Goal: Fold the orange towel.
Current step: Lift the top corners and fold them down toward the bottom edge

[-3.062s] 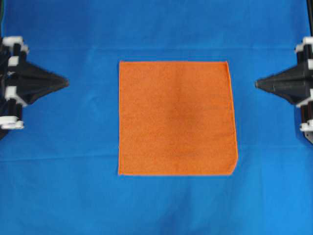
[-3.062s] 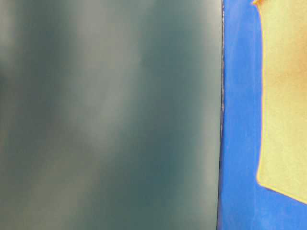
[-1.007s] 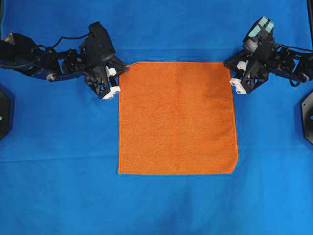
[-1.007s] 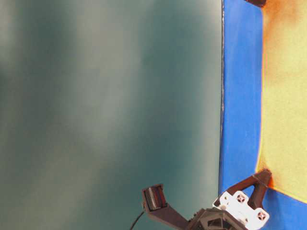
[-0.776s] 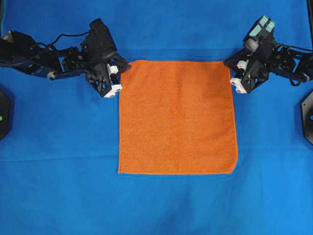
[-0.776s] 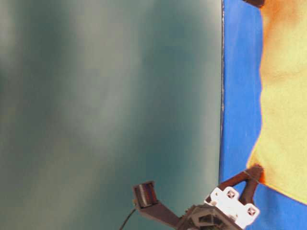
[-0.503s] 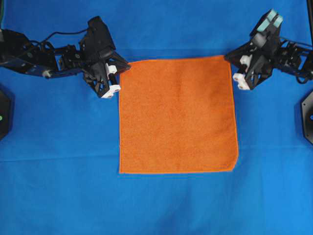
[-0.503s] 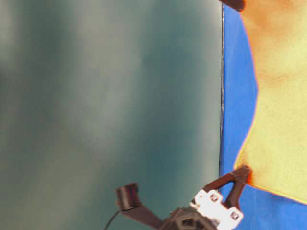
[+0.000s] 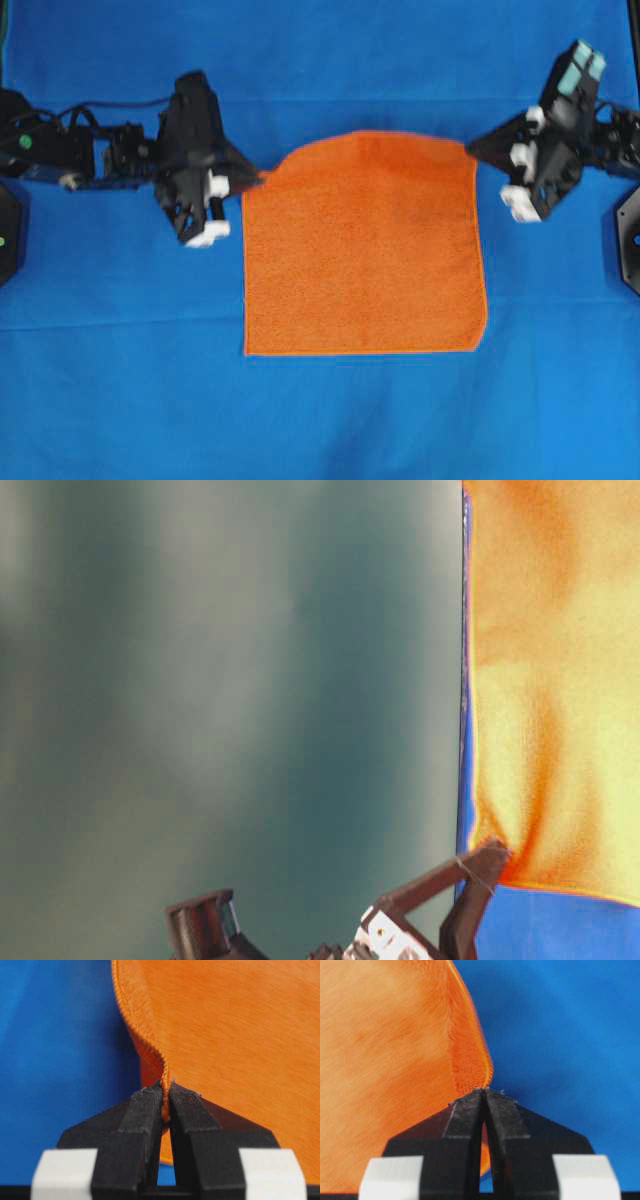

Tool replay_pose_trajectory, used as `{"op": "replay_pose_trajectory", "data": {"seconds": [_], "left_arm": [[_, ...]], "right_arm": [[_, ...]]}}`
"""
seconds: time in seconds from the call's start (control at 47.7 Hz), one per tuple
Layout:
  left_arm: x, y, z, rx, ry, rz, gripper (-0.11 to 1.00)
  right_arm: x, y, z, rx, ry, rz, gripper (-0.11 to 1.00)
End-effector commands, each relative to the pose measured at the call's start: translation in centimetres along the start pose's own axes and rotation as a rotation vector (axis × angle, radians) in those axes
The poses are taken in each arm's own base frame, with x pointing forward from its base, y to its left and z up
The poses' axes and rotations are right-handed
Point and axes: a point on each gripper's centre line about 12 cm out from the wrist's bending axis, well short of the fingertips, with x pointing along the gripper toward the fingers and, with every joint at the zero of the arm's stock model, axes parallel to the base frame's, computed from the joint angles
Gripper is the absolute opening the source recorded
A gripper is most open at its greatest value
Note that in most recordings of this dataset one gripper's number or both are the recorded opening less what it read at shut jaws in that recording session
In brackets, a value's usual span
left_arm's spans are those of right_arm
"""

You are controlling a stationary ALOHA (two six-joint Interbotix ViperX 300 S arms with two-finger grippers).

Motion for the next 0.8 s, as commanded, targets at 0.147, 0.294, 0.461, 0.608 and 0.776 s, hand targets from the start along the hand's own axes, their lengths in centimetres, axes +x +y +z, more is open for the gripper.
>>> {"op": "replay_pose_trajectory", "data": {"seconds": [0.147, 0.294, 0.461, 0.608, 0.776], "left_arm": [[-0.6, -4.5, 0.0, 0.048, -0.002, -0.108, 0.01], [-0.8, -7.4, -0.5, 0.078, 0.010, -0.175, 0.01], [-1.0, -10.0, -1.1, 0.085, 0.027, -0.235, 0.01], [-0.4, -11.1, -1.9, 0.083, 0.054, -0.255, 0.01], [0.6, -12.1, -2.7, 0.099, 0.085, -0.267, 0.01]], "right_arm": [[-1.8, 3.9, -1.4, -0.023, 0.039, 0.147, 0.01], [-2.4, 5.9, -2.5, -0.027, 0.091, 0.221, 0.01], [-2.8, 7.7, -3.8, -0.049, 0.145, 0.285, 0.01], [-2.8, 8.8, -4.8, -0.060, 0.190, 0.318, 0.01], [-2.2, 9.6, -6.0, -0.064, 0.244, 0.325, 0.01]]}}
